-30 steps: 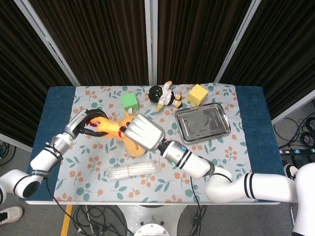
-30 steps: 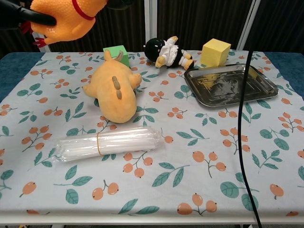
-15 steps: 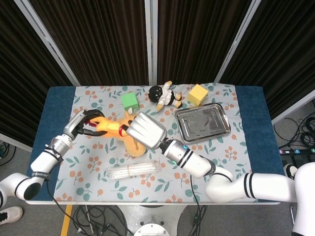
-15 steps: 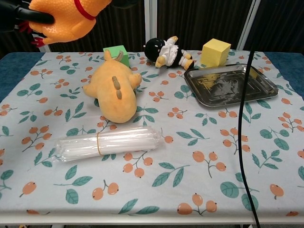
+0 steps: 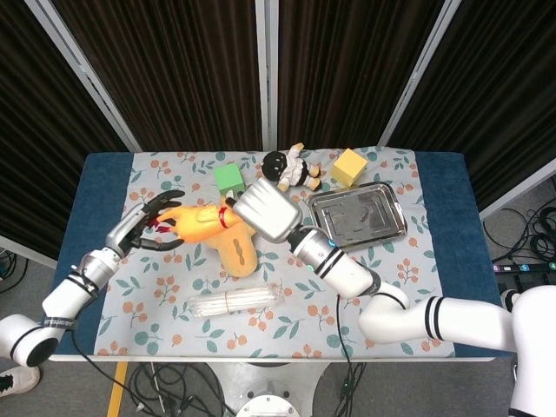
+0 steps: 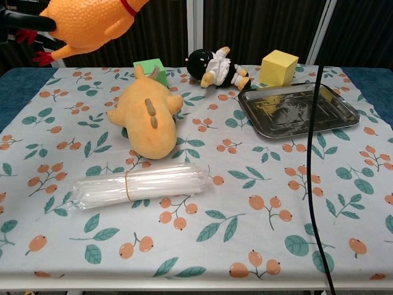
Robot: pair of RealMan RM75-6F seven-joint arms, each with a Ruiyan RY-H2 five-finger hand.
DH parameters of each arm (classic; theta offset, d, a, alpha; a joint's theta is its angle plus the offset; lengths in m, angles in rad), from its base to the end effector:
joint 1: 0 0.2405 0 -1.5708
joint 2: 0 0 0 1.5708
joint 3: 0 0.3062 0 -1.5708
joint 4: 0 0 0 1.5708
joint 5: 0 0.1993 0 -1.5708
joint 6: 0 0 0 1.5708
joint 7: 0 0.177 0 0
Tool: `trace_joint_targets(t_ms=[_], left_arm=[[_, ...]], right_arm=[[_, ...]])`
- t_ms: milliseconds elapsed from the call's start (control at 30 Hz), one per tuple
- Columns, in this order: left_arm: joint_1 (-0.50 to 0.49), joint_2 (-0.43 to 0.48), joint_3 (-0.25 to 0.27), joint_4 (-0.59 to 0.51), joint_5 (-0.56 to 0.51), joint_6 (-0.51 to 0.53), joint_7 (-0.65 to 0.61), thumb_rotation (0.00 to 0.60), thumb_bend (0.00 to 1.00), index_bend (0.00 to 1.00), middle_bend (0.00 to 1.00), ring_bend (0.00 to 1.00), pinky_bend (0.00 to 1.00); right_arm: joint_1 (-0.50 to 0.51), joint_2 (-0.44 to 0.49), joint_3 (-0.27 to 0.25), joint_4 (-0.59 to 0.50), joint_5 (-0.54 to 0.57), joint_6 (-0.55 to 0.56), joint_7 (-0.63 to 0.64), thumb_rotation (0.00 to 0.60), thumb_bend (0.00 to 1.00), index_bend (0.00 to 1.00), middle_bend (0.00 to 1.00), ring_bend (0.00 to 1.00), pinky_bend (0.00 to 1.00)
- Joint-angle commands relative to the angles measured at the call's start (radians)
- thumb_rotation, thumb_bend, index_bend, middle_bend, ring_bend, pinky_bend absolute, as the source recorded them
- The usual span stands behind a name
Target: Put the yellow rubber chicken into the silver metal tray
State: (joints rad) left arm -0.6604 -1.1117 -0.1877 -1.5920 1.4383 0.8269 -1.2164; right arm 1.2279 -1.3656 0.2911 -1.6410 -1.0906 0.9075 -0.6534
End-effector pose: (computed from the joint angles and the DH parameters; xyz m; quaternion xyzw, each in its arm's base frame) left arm -0.2112 0.4001 0.1211 -0.4516 -0.7182 -0.5126 0.1324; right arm 0.0631 -0.4421 0.0537 0.8162 -0.0546 0.4355 0.3757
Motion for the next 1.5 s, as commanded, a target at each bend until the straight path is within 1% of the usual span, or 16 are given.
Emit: trace_joint_targets(t_ms=[33, 267, 333, 433, 567, 667, 800, 900, 1000, 1100, 1133, 1167, 1233, 1300, 1400, 1500], left_arm=[[-0.009, -0.002, -0.001, 0.004, 0.004, -0.004, -0.004, 0.600, 0.23, 0.19, 0.18, 0.16, 0.34], [-0.042, -0.013, -0.008, 0.013, -0.021, -0.049, 0.000, 0.600, 0.22, 0.19, 0.18, 0.16, 0.34], [-0.050, -0.015, -0.012, 0.017, -0.034, -0.067, -0.008, 0.600, 0.22, 0.22, 0.20, 0.16, 0.35], [-0.050, -0.026, -0.026, 0.027, -0.086, -0.074, 0.001, 0.600, 0.25, 0.35, 0.33, 0.26, 0.41], [-0.046, -0.052, -0.050, 0.032, -0.199, -0.070, 0.089, 0.600, 0.41, 0.58, 0.60, 0.51, 0.57], [-0.049, -0.065, -0.060, 0.035, -0.266, -0.081, 0.158, 0.600, 0.49, 0.66, 0.71, 0.63, 0.65], [-0.053, -0.080, -0.068, 0.038, -0.350, -0.082, 0.260, 0.600, 0.54, 0.74, 0.82, 0.73, 0.72], [-0.054, -0.092, -0.074, 0.032, -0.416, -0.075, 0.338, 0.600, 0.54, 0.77, 0.84, 0.75, 0.74], [-0.052, -0.097, -0.086, 0.021, -0.466, -0.075, 0.380, 0.600, 0.54, 0.77, 0.84, 0.75, 0.75], [-0.038, -0.094, -0.102, 0.004, -0.476, -0.076, 0.380, 0.600, 0.54, 0.75, 0.83, 0.75, 0.75], [-0.031, -0.091, -0.106, -0.003, -0.469, -0.076, 0.375, 0.600, 0.54, 0.73, 0.81, 0.73, 0.74], [-0.020, -0.084, -0.111, -0.015, -0.450, -0.078, 0.361, 0.600, 0.54, 0.67, 0.77, 0.70, 0.74], [0.005, -0.069, -0.120, -0.034, -0.401, -0.079, 0.321, 0.600, 0.52, 0.54, 0.68, 0.62, 0.68], [0.027, -0.059, -0.125, -0.042, -0.350, -0.073, 0.280, 0.600, 0.47, 0.40, 0.54, 0.48, 0.57], [0.065, -0.050, -0.118, -0.043, -0.253, -0.053, 0.213, 0.600, 0.38, 0.29, 0.35, 0.27, 0.41], [0.086, -0.047, -0.102, -0.030, -0.178, -0.033, 0.173, 0.600, 0.30, 0.24, 0.24, 0.17, 0.33]], right_arm=[[0.002, 0.000, -0.001, 0.000, -0.005, -0.001, 0.005, 0.600, 0.30, 0.92, 0.76, 0.74, 0.99], [0.009, -0.008, -0.006, -0.017, -0.008, 0.003, -0.006, 0.600, 0.30, 0.92, 0.77, 0.74, 0.99], [0.011, -0.011, -0.010, -0.023, -0.008, 0.004, -0.012, 0.600, 0.30, 0.92, 0.77, 0.74, 0.99], [0.012, -0.013, -0.014, -0.029, -0.013, 0.006, -0.018, 0.600, 0.30, 0.92, 0.77, 0.74, 0.99], [0.012, -0.012, -0.020, -0.044, -0.023, 0.010, -0.023, 0.600, 0.30, 0.92, 0.77, 0.74, 0.99], [0.011, -0.009, -0.024, -0.060, -0.033, 0.013, -0.028, 0.600, 0.30, 0.92, 0.77, 0.74, 0.99], [0.013, -0.009, -0.032, -0.083, -0.047, 0.019, -0.049, 0.600, 0.30, 0.92, 0.77, 0.74, 0.99], [0.015, -0.014, -0.036, -0.099, -0.058, 0.028, -0.068, 0.600, 0.30, 0.92, 0.77, 0.75, 0.99], [0.016, -0.017, -0.038, -0.105, -0.059, 0.031, -0.077, 0.600, 0.30, 0.92, 0.77, 0.75, 0.99], [0.014, -0.015, -0.037, -0.096, -0.051, 0.035, -0.083, 0.600, 0.30, 0.92, 0.77, 0.75, 0.99], [0.012, -0.013, -0.036, -0.090, -0.049, 0.036, -0.083, 0.600, 0.30, 0.92, 0.77, 0.75, 0.99], [0.011, -0.012, -0.036, -0.081, -0.047, 0.037, -0.081, 0.600, 0.30, 0.92, 0.77, 0.75, 0.99], [0.007, -0.010, -0.035, -0.065, -0.044, 0.034, -0.066, 0.600, 0.30, 0.92, 0.77, 0.75, 0.99], [0.004, -0.009, -0.033, -0.050, -0.046, 0.029, -0.044, 0.600, 0.30, 0.92, 0.77, 0.75, 0.99], [-0.003, -0.010, -0.027, -0.019, -0.052, 0.021, 0.007, 0.600, 0.30, 0.92, 0.77, 0.75, 0.99], [-0.007, -0.010, -0.022, 0.006, -0.061, 0.012, 0.047, 0.600, 0.30, 0.92, 0.77, 0.75, 0.99]])
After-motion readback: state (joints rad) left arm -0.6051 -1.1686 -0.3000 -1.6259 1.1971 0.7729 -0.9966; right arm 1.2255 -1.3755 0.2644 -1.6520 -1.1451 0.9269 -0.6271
